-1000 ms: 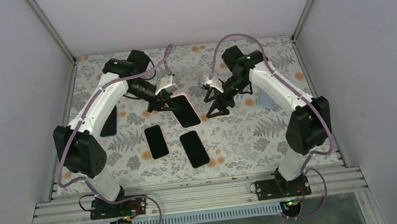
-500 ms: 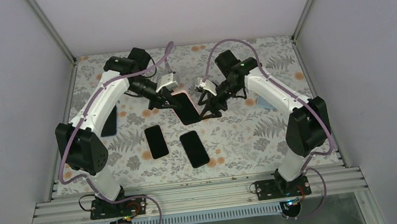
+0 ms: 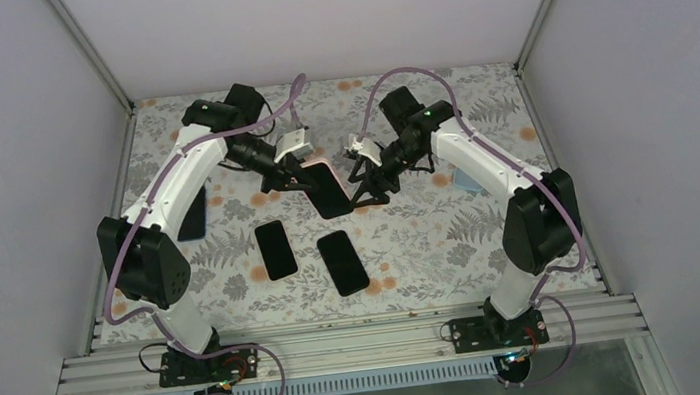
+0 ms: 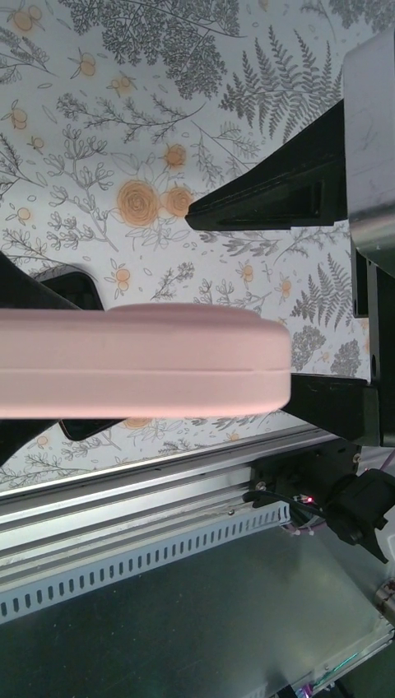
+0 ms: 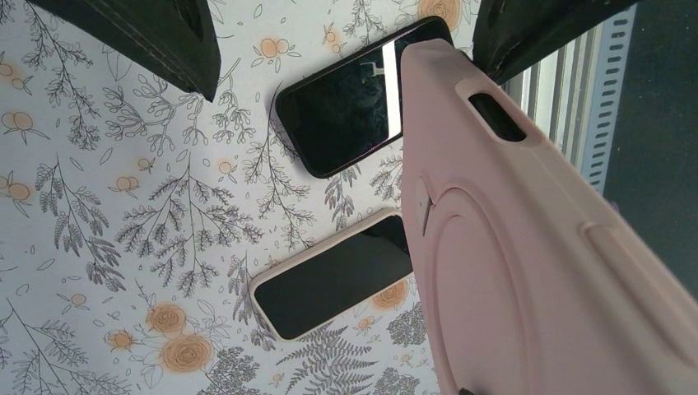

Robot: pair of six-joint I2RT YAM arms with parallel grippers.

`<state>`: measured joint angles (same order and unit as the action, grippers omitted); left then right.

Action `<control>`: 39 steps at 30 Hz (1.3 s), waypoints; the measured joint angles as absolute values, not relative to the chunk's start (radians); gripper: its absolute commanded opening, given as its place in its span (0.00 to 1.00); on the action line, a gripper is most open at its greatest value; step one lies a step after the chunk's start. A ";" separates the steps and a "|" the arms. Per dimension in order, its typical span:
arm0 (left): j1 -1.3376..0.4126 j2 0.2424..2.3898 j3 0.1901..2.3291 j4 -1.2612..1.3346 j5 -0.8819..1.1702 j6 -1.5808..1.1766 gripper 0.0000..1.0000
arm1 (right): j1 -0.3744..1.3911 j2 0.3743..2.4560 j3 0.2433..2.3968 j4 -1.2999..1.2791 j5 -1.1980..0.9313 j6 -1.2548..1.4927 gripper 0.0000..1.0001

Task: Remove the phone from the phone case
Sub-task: Remove the phone case from the phone.

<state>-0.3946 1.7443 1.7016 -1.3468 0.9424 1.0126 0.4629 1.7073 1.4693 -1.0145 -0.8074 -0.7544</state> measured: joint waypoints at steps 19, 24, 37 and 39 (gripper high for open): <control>-0.390 1.744 1.679 -1.341 0.938 1.021 0.02 | 0.448 1.724 1.495 -1.023 -0.807 -0.755 0.76; -0.391 1.741 1.676 -1.349 0.943 1.021 0.02 | 0.442 1.729 1.500 -1.016 -0.807 -0.755 0.77; -0.391 1.736 1.676 -1.352 0.947 1.021 0.02 | 0.443 1.720 1.448 -1.076 -0.818 -0.823 0.82; -0.391 1.736 1.677 -1.352 0.948 1.021 0.02 | 0.443 1.720 1.434 -1.075 -0.818 -0.823 0.82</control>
<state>-0.3908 1.7363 1.6768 -1.3518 0.9482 1.0210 0.4431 1.7195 1.4342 -1.0748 -0.8185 -0.8230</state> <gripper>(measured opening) 0.107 0.825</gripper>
